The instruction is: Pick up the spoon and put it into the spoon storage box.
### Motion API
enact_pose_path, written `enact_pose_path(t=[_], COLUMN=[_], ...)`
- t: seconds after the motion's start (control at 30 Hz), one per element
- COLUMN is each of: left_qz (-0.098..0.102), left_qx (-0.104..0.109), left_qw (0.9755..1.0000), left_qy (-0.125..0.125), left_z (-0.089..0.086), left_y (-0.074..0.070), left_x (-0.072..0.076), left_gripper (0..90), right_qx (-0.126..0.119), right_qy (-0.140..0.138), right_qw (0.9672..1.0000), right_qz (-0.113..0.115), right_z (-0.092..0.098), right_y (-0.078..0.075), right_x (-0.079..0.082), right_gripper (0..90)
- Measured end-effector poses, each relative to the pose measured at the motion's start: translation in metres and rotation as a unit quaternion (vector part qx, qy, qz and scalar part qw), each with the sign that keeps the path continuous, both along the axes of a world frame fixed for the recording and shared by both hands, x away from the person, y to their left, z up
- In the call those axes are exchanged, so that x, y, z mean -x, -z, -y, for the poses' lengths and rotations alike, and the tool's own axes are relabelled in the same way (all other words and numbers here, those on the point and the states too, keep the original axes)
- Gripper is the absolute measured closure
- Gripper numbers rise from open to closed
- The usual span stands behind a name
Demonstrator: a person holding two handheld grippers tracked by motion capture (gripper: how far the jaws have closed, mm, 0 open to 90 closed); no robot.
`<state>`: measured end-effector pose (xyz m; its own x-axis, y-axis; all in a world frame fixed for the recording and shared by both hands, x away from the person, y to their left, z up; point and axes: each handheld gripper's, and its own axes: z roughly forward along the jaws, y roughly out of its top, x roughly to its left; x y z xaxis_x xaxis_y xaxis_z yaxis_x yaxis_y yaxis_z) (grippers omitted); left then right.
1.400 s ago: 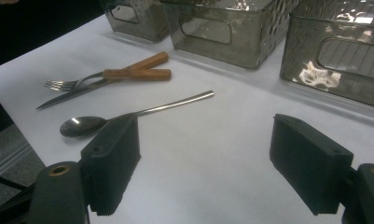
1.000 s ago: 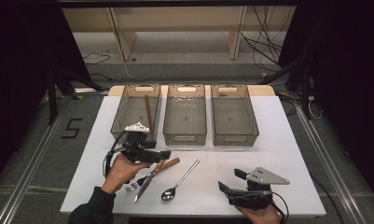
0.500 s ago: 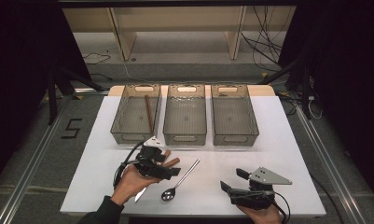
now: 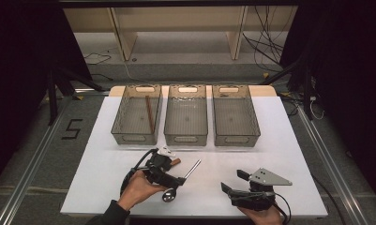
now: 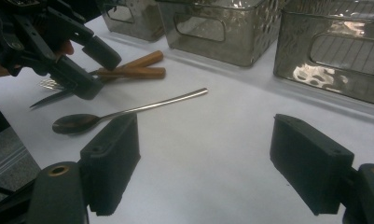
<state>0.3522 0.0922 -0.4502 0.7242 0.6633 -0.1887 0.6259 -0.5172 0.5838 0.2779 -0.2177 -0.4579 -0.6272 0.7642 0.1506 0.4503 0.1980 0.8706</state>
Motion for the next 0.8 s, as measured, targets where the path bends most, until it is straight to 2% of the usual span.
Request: enact_pose_path(t=[0.13, 0.37, 0.63, 0.8], left_qz=[0.000, -0.006, 0.000, 0.005], left_qx=[-0.007, -0.034, -0.067, -0.075], left_qw=[0.9998, 0.9987, 0.9973, 0.9968], left_qy=[0.016, 0.036, 0.029, 0.026], left_z=[0.005, 0.014, 0.021, 0.023], left_y=[0.003, 0.012, 0.022, 0.024], left_x=[0.003, 0.009, 0.011, 0.012], left_gripper=[30.7, 45.1, 58.0, 64.3], right_qx=[-0.001, 0.003, 0.006, 0.006], right_qy=[0.002, 0.002, -0.002, -0.002], right_qw=[1.0000, 1.0000, 1.0000, 1.0000], right_qz=[0.000, 0.002, 0.001, 0.001], right_z=[0.001, 0.000, -0.003, -0.003], right_y=[0.000, -0.001, 0.000, 0.000], right_x=[0.000, 0.000, 0.001, 0.001], right_gripper=[24.5, 24.5, 24.6, 24.7])
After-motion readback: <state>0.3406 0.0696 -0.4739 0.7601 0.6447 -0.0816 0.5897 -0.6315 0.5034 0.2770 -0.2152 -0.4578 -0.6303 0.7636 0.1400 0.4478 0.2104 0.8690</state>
